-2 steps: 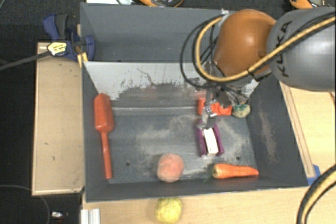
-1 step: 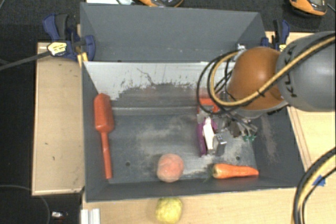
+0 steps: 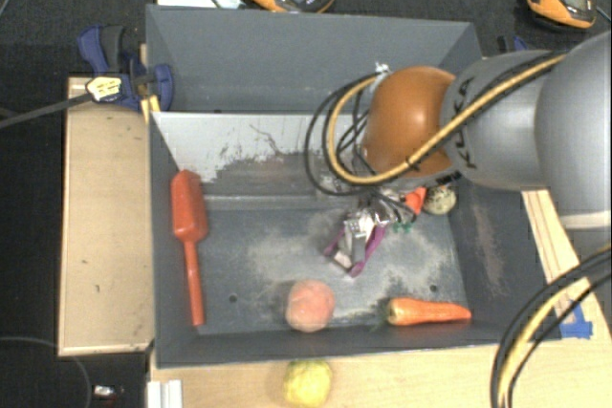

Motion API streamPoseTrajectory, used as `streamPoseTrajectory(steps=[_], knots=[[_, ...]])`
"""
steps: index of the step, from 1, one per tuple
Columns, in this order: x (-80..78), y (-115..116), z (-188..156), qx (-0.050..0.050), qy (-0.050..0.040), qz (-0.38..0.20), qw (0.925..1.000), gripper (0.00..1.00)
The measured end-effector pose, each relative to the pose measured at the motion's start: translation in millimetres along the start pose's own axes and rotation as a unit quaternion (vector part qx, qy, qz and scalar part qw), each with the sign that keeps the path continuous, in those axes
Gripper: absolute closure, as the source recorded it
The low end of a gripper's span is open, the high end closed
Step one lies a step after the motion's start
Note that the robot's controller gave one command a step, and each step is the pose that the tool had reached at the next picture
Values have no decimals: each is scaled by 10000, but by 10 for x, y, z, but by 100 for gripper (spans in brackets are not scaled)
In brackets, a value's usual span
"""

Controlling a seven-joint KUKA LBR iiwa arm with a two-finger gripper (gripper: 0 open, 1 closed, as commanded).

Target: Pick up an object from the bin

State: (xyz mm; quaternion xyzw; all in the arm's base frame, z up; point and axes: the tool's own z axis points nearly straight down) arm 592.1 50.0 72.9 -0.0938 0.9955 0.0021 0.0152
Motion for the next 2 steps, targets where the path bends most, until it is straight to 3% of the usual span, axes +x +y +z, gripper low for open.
streamPoseTrajectory(steps=[1, 2], knots=[[27, -49, -18, 5, 75, -2188, 9758, 100], [27, -49, -22, 4, 74, -2181, 9759, 100]])
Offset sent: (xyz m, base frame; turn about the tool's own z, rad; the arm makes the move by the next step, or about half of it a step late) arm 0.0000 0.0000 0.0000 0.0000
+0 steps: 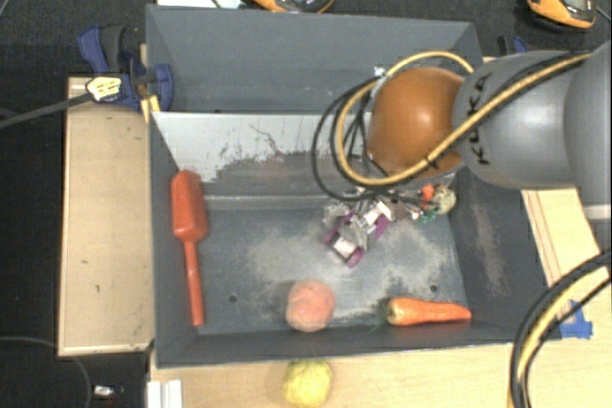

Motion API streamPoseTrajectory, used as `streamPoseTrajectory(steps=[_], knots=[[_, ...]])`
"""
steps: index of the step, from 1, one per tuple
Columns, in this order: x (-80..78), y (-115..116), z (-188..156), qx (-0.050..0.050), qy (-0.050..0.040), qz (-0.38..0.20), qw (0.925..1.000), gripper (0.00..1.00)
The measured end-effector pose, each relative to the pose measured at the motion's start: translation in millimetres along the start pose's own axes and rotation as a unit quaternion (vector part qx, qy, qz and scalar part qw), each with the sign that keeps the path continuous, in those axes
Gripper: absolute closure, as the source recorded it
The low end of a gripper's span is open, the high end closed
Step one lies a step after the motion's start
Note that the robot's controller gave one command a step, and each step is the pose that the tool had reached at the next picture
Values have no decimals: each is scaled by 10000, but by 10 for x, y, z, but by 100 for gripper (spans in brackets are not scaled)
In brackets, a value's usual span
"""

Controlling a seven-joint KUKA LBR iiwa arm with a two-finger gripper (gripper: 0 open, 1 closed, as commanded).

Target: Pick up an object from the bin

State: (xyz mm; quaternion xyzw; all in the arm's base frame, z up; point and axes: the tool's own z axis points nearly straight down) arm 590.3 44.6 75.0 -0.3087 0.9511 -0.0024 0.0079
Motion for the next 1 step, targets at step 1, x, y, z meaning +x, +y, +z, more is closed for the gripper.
streamPoseTrajectory(steps=[1], knots=[[8, 7, -416, -13, 16, 17, 10000, 100]])
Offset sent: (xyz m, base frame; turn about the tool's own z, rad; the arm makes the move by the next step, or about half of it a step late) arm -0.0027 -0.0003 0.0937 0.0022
